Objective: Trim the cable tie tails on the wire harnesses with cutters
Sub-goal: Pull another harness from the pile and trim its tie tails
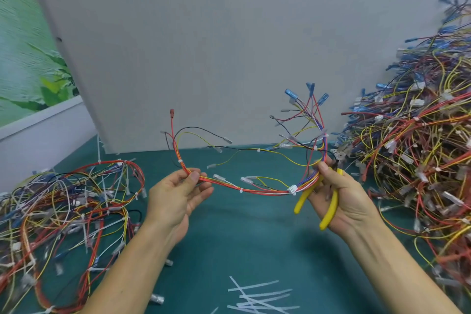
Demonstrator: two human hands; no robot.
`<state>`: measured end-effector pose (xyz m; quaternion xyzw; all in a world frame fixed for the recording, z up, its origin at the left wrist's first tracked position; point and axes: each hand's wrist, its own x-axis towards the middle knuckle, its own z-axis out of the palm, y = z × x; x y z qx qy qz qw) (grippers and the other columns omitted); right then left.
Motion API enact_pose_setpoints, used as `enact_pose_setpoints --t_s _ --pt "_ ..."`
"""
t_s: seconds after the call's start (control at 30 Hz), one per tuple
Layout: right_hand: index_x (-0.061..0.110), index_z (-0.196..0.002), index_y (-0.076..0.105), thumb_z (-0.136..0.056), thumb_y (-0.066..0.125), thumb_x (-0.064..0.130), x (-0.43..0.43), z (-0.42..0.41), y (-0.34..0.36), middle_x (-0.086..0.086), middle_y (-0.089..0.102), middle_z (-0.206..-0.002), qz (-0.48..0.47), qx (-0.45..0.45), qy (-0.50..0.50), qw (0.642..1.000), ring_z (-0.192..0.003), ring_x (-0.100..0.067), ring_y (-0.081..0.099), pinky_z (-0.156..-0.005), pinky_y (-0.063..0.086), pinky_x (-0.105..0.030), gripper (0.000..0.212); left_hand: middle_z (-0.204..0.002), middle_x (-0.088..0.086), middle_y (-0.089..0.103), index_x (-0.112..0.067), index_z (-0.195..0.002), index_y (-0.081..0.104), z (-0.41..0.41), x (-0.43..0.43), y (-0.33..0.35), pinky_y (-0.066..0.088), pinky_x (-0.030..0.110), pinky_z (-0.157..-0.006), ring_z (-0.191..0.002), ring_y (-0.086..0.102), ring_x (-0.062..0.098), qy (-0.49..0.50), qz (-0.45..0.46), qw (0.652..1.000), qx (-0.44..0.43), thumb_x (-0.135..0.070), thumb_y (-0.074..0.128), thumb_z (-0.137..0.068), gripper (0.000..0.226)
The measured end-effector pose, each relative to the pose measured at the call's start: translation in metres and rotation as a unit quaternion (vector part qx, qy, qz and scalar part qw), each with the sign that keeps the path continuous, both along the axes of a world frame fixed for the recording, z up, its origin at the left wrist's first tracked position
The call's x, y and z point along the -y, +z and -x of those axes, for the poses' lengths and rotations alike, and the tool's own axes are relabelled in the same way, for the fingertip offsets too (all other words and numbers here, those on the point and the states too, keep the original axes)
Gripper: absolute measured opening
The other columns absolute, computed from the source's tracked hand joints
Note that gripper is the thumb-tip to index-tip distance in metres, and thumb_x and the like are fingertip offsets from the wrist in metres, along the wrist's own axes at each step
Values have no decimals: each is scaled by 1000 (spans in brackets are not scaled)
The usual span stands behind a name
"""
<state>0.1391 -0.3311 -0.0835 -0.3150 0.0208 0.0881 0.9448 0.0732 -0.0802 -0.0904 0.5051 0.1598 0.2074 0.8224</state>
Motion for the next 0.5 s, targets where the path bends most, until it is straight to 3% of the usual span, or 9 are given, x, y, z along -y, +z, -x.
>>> enact_pose_setpoints --t_s 0.13,0.33,0.43,0.5 --pt "15 -81 61 -74 58 2 1 2 3 -1 63 -71 -15 28 18 999 -61 -12 62 -60 55 -24 15 -72 8 69 0 -85 62 -2 -2 -3 57 27 -56 -60 68 17 -3 11 1000 -14 0 56 -91 8" --pt "17 -82 60 -75 55 3 3 4 4 -1 61 -77 -13 80 58 995 -63 -12 62 -66 55 -25 16 -73 8 72 -2 -88 62 -1 -2 -7 57 28 -52 -58 68 17 -19 -11 997 -79 -3 58 -91 6" --pt "17 -84 60 -76 55 4 2 7 5 0 61 -76 23 107 68 992 -60 -13 59 -68 52 -30 17 -69 7 71 -3 -78 66 3 0 -9 56 28 -51 -55 66 16 -48 -154 972 -172 -15 63 -91 18" --pt "15 -85 61 -75 56 3 0 8 5 0 61 -75 37 111 64 991 -60 -14 55 -73 48 -32 17 -67 5 70 -10 -68 69 6 1 -10 55 32 -56 -56 65 18 -46 -347 909 -225 -33 64 -89 32"
